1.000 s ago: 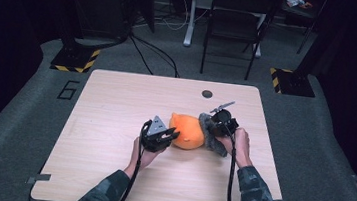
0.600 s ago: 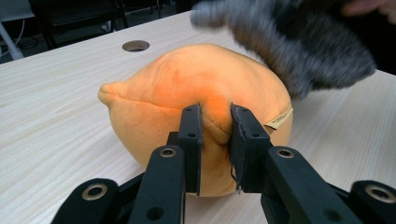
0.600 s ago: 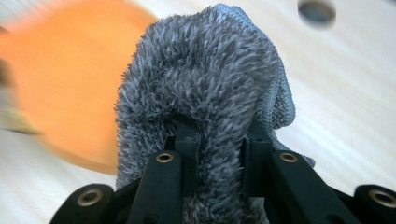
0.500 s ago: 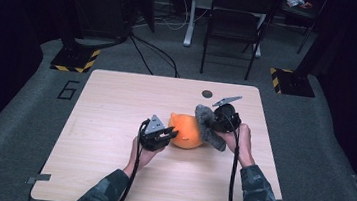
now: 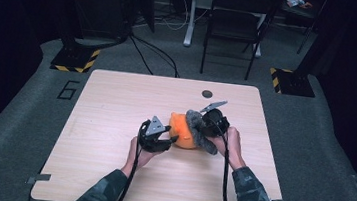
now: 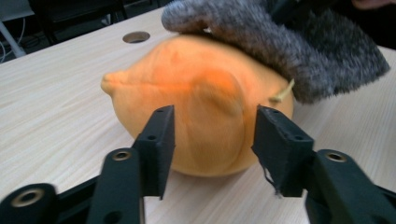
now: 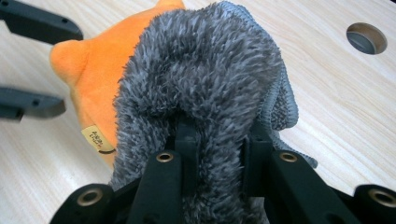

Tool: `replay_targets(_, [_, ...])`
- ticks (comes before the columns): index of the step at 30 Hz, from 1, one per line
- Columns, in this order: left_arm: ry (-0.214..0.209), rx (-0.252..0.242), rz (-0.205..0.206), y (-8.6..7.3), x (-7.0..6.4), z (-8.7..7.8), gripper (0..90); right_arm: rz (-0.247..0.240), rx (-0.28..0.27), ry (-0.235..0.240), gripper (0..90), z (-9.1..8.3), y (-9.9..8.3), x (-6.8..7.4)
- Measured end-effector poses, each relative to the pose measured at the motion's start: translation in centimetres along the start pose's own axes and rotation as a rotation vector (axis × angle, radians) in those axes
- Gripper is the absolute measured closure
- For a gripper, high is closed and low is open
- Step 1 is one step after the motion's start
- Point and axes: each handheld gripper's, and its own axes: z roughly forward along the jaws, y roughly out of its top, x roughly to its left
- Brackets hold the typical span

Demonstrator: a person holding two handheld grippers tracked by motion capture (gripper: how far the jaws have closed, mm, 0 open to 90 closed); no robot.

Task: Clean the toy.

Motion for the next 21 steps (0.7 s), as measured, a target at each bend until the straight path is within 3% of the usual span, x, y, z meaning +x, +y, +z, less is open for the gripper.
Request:
replay_targets(3, [0.004,0.051,0.048,-0.3,-0.4,0.8,44.9,0.017,-0.009,0.012,73.0,0.1,-0.1,-0.3])
replay_targets(6, [0.008,0.056,0.047,-0.6,-0.7,1.4,46.1,0.033,-0.012,0.023,73.0,0.1,-0.3,-0.4])
replay_targets(12, [0.028,0.038,0.017,-0.7,-0.7,1.7,72.7,0.046,-0.020,0.036,72.8,0.2,-0.4,-0.6])
replay_targets(17, [0.031,0.040,0.011,-0.4,-0.8,1.4,78.8,0.056,-0.033,0.055,72.7,-0.4,-0.3,-0.7])
replay_targets(21, [0.013,0.034,-0.017,-0.1,-0.6,1.1,79.8,0.037,-0.061,0.051,72.7,-1.5,0.2,-0.6])
